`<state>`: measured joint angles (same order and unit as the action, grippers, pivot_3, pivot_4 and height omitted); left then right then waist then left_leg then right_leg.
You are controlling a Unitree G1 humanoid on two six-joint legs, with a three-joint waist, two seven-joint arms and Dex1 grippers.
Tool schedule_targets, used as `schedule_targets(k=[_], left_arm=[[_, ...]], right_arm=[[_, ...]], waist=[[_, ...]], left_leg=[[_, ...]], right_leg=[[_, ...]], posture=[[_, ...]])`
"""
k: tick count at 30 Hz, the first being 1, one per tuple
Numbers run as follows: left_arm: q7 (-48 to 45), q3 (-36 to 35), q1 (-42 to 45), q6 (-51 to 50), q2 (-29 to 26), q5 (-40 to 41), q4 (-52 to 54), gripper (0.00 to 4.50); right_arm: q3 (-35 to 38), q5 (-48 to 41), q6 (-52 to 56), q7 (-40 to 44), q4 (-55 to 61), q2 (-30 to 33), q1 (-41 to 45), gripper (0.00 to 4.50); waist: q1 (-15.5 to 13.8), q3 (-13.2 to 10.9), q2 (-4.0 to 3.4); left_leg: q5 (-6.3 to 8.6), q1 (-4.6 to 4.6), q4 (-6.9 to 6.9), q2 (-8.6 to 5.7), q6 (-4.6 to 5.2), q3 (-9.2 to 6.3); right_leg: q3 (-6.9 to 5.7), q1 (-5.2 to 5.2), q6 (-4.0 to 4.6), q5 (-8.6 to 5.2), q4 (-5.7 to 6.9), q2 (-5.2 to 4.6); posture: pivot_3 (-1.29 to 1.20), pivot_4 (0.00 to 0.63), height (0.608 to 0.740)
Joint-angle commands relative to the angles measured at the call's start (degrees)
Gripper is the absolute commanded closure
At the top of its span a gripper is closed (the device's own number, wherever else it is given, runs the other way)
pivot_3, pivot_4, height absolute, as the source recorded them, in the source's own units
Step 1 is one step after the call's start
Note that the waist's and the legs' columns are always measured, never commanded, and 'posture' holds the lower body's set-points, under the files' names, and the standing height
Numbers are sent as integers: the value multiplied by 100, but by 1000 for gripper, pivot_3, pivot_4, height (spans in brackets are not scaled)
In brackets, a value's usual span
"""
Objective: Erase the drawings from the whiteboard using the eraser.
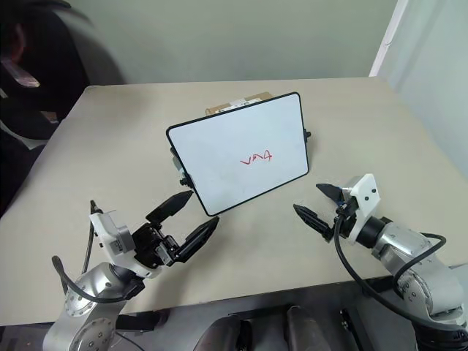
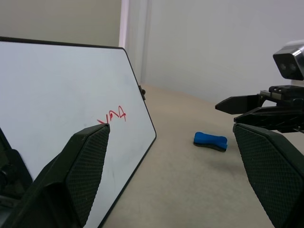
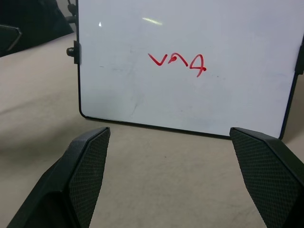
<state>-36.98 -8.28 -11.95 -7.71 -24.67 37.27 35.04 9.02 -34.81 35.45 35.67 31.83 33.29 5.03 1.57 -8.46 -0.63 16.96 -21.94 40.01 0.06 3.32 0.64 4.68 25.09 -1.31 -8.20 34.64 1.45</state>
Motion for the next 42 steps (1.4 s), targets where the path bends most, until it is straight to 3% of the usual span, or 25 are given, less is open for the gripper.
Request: schedule_targets(k=[1, 15, 24, 42], left_arm=[[-9, -92, 0, -53, -69, 137, 216, 0], [71, 19, -165, -176, -32, 196, 369, 0], [161, 66, -396, -122, 82, 171, 546, 0], [318, 16, -670, -116, 156, 384, 805, 0]], right_arm=[[177, -141, 4, -26, 130, 58, 48, 241], [359, 48, 208, -275, -96, 312, 71, 241], [-146, 1007, 572, -682, -1504, 620, 888, 111], [-823, 1513, 1492, -416, -2782, 809, 1823, 111]], waist=[[0, 0, 0], [1, 0, 0], [1, 0, 0], [-17, -1, -2]], left_leg=[[0, 0, 0, 0, 0, 0], [3, -1, 0, 0, -1, 0], [8, -1, -1, 0, 0, 0], [9, -1, -2, 0, 3, 0]], right_leg=[[0, 0, 0, 0, 0, 0], [1, -1, -4, -3, -2, 0], [1, 1, -3, -2, -2, -2], [1, 0, 12, 4, 1, -2]], posture=[[0, 150, 740], [0, 150, 740], [0, 150, 740], [0, 150, 740]])
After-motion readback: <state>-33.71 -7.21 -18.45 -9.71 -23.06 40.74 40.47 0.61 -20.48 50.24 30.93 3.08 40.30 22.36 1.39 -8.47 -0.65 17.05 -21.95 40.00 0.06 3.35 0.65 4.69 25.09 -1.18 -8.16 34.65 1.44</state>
